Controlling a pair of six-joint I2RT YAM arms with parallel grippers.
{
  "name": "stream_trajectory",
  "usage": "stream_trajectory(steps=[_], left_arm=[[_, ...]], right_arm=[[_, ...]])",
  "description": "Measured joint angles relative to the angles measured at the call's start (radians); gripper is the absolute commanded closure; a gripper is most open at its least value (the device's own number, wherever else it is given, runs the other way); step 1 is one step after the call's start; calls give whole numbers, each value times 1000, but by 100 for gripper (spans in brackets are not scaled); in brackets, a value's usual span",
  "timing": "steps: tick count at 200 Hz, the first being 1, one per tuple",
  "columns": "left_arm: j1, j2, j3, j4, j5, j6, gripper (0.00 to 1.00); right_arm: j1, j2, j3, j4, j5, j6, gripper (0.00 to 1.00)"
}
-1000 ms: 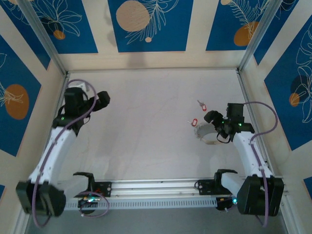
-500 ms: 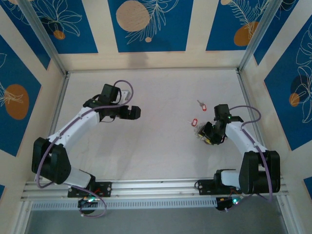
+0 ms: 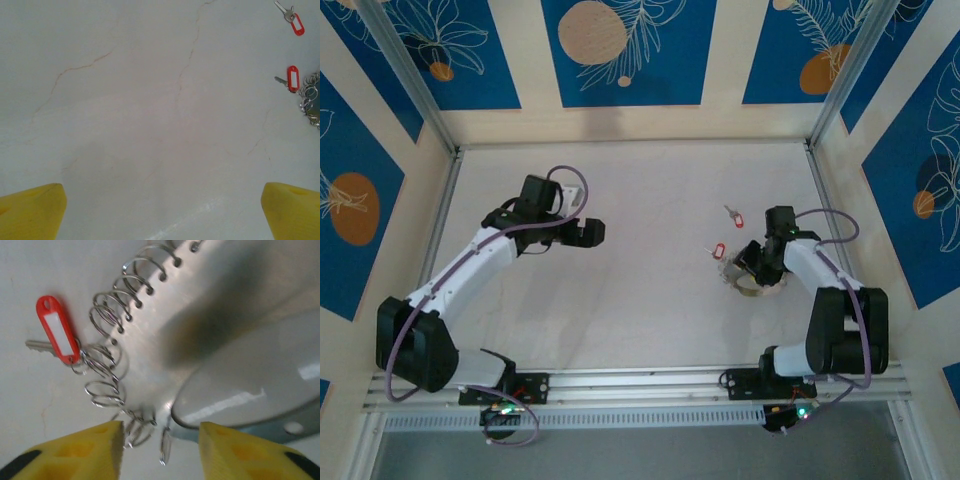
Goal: Put the keys on the keyring
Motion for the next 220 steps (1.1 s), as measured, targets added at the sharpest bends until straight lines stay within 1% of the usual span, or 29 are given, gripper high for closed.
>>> stream_trajectory(steps=[18, 43, 61, 87, 115, 134, 154, 186, 220], left_arm=[[0, -13, -5, 1, -12, 2, 0], [0, -28, -6, -1, -20, 12, 0], [0, -40, -6, -2, -46, 23, 0], [0, -70, -6, -4, -87, 38, 0], [2, -113, -11, -4, -171, 40, 0], [7, -150, -27, -3, -225, 42, 0], [14, -182, -46, 0, -259, 41, 0], [22, -183, -47, 2, -282, 38, 0], [27, -183, -47, 4, -286, 37, 0]], right_arm=[[7, 57, 19, 24, -3, -19, 41], [13, 104, 23, 47, -21, -32, 37], [28, 109, 22, 44, -25, -36, 34], [66, 109, -11, 71, -43, -42, 32], [108, 95, -23, 91, -33, -40, 29], [190, 90, -24, 97, -22, -33, 28], [271, 84, -37, 125, -66, -7, 28], [397, 96, -43, 180, -133, 61, 28], [566, 187, 41, 198, -99, 141, 28]])
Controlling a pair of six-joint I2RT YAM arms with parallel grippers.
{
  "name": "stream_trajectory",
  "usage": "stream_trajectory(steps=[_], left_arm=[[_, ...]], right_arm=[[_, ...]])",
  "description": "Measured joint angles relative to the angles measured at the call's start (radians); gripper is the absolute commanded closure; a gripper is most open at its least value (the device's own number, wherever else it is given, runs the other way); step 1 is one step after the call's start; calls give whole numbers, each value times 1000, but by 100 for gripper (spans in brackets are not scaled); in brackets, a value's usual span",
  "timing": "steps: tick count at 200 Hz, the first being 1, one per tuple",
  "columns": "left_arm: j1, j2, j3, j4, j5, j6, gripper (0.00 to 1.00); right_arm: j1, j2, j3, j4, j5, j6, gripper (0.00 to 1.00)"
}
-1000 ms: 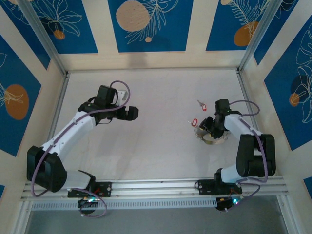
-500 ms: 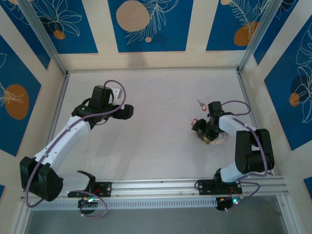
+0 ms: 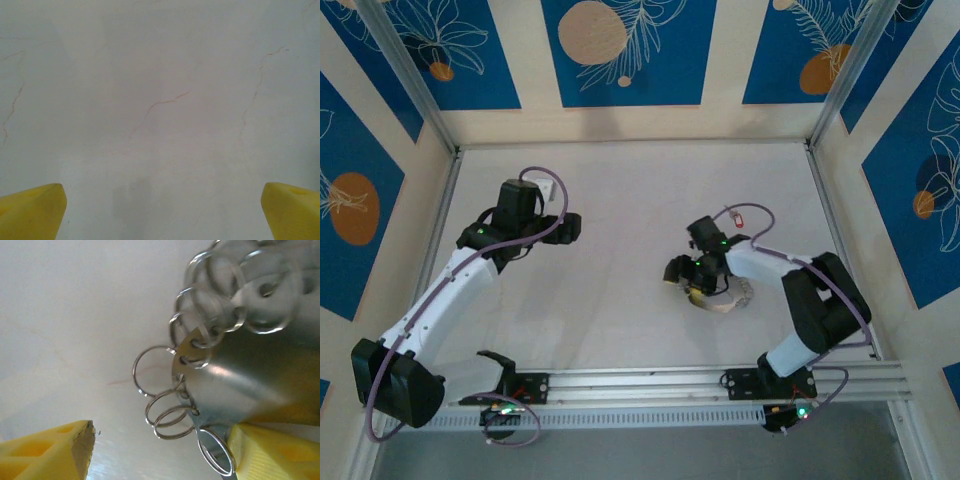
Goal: Put the keys on the keyring
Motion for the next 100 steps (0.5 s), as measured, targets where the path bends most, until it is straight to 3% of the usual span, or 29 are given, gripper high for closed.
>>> stream_trajectory(steps=[36, 65, 100], left_arm=[[9, -1, -13, 15, -14, -15, 0], [23, -21, -19, 15, -36, -26, 0], [31, -67, -34, 21, -53, -34, 0]], right_arm=[[174, 154, 178, -3, 5, 70, 28], [310, 277, 325, 63, -79, 106, 27], [360, 255, 383, 71, -122, 95, 26]])
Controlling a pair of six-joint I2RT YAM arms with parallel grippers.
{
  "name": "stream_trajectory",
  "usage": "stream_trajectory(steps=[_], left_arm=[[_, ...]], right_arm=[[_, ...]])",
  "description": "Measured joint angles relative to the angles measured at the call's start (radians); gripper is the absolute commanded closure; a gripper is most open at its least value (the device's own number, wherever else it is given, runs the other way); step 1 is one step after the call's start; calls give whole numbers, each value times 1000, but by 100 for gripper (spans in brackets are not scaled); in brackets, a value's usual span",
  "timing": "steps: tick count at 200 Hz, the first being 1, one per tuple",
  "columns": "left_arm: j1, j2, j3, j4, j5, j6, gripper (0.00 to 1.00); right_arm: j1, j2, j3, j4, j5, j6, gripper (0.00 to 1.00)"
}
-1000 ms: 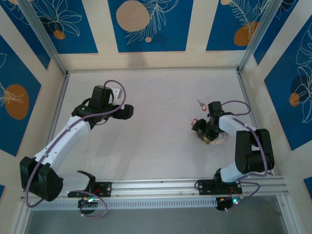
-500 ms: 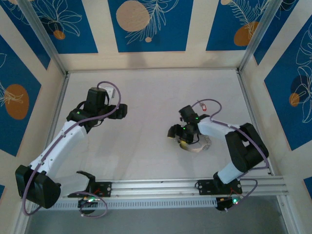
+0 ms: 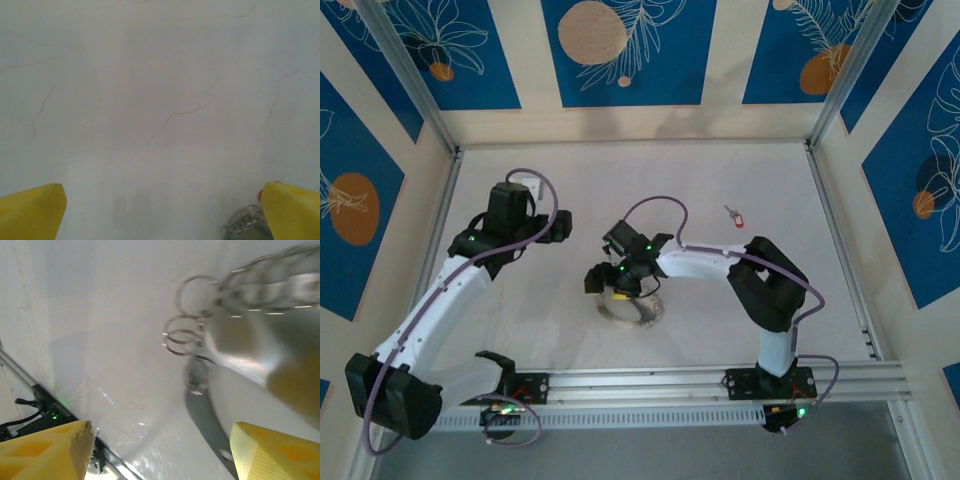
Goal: Put the keys on the keyring
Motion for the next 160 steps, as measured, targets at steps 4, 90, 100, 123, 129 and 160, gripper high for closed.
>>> stream_trajectory(steps=[4, 90, 100, 123, 129, 160], left_arm=[[0, -3, 0, 1, 0, -2, 0], [3, 52, -102, 60, 254, -218, 0], [3, 66, -171, 84, 337, -285, 0], [3, 95, -314, 90, 480, -386, 0], [3, 99, -329, 79, 496, -399, 0], [3, 100, -337, 76, 565, -413, 0]], right_arm=[[-11, -14, -5, -4, -2, -4, 26], [-277, -185, -189, -80, -15, -177, 26], [-264, -185, -217, -63, -40, -185, 26], [-245, -185, -297, -15, -103, -192, 27], [-241, -183, -312, -8, -119, -193, 27], [-202, -152, -338, 32, -171, -191, 27]])
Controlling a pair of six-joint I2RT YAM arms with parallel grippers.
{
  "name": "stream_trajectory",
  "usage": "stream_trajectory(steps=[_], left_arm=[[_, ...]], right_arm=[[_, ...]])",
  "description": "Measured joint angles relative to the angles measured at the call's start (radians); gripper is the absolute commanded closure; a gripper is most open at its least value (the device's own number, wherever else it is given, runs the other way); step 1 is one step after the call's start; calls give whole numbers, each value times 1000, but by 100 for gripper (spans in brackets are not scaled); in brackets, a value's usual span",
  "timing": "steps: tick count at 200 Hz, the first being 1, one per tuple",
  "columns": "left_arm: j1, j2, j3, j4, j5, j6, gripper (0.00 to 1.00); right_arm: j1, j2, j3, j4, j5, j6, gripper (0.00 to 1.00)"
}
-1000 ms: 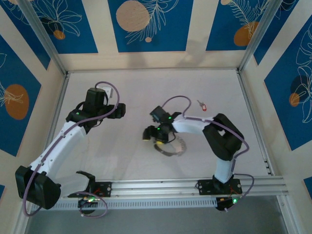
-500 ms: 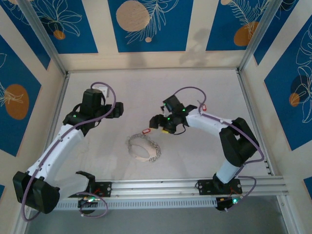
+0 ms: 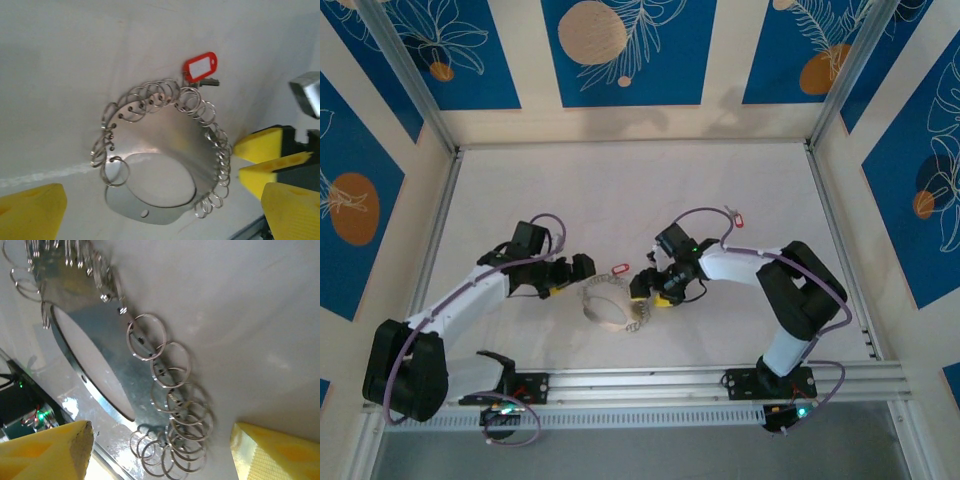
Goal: Put the keys on the keyring
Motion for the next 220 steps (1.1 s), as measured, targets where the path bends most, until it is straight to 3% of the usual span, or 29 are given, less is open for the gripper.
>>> stream_trajectory(steps=[44, 115, 132, 153, 173, 189, 220], left_arm=[[0, 85, -1, 65, 70, -32, 0], [14, 236, 129, 52, 78, 16, 0], [49, 235, 169, 23, 76, 45, 0], [106, 212, 206, -11, 63, 90, 0], [139, 170, 229, -52, 17, 141, 0], [143, 139, 234, -68, -29, 181, 0], [143, 78, 221, -84, -113, 235, 0]], right_arm=[[56, 18, -9, 62, -63, 17, 27], [219, 24, -25, 187, -162, 127, 28], [204, 3, -25, 150, -135, 119, 35], [142, -51, -24, 80, -92, 80, 53], [87, -78, -7, 10, -42, 40, 60], [64, -69, 26, -37, -3, 8, 72], [55, 2, 115, -87, 48, -30, 78]])
